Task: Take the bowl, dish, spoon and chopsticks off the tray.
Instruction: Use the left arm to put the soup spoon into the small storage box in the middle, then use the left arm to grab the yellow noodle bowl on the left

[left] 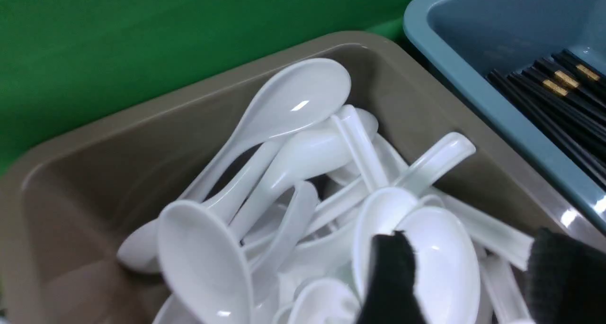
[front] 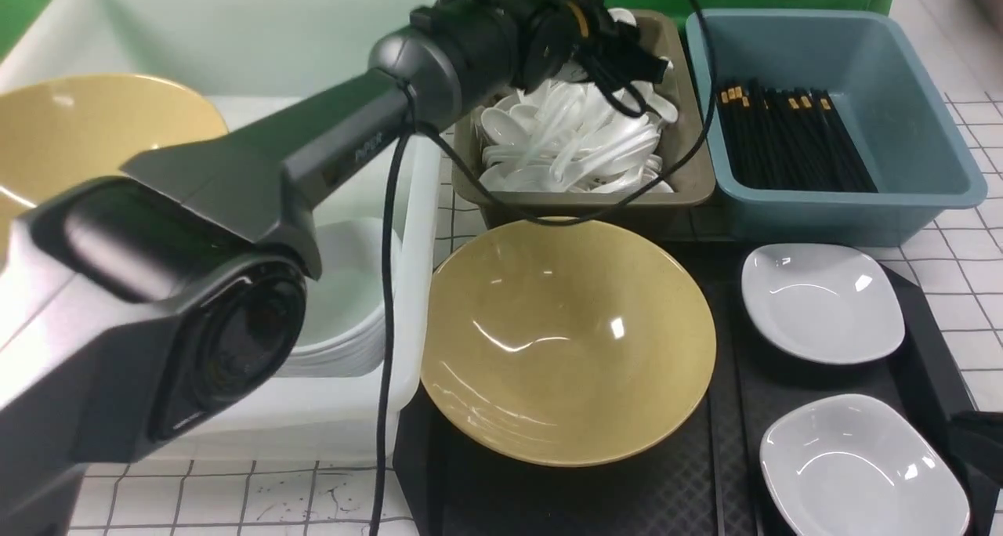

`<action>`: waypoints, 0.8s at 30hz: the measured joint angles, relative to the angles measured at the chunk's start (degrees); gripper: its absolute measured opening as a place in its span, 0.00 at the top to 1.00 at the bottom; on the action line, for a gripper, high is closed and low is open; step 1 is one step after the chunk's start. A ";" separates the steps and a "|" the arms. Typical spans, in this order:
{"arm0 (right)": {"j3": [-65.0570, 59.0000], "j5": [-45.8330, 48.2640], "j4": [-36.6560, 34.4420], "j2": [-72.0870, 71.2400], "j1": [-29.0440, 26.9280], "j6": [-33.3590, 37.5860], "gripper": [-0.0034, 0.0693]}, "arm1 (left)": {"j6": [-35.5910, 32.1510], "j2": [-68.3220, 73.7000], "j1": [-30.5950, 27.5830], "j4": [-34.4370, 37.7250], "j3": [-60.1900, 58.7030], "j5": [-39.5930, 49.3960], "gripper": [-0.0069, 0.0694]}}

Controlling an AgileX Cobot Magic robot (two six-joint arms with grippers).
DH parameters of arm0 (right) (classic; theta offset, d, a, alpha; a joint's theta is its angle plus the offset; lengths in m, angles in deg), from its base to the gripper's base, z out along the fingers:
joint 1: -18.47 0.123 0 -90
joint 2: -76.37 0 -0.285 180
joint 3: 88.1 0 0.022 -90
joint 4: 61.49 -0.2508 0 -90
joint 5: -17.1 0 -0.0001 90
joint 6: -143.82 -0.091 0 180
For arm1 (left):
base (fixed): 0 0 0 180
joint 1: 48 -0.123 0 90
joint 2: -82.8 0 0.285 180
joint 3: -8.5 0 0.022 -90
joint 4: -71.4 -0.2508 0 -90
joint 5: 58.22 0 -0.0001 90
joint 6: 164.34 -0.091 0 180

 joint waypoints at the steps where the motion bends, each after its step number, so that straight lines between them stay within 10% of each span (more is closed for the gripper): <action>1: 0.00 0.05 0.00 0.00 0.00 0.00 0.89 | 0.00 -0.84 0.05 -0.28 0.00 1.89 0.40; 9: 0.00 0.44 -0.24 0.00 0.00 -0.45 0.89 | -1.33 -10.64 1.02 2.54 0.00 24.72 0.28; 17: 0.00 0.92 -0.36 0.00 0.00 -0.63 0.89 | -7.22 -15.07 10.90 9.95 -10.30 45.12 0.85; 24: 0.00 0.86 -0.42 0.00 0.00 -0.63 0.89 | -8.37 -12.57 17.50 10.63 -22.69 39.72 0.92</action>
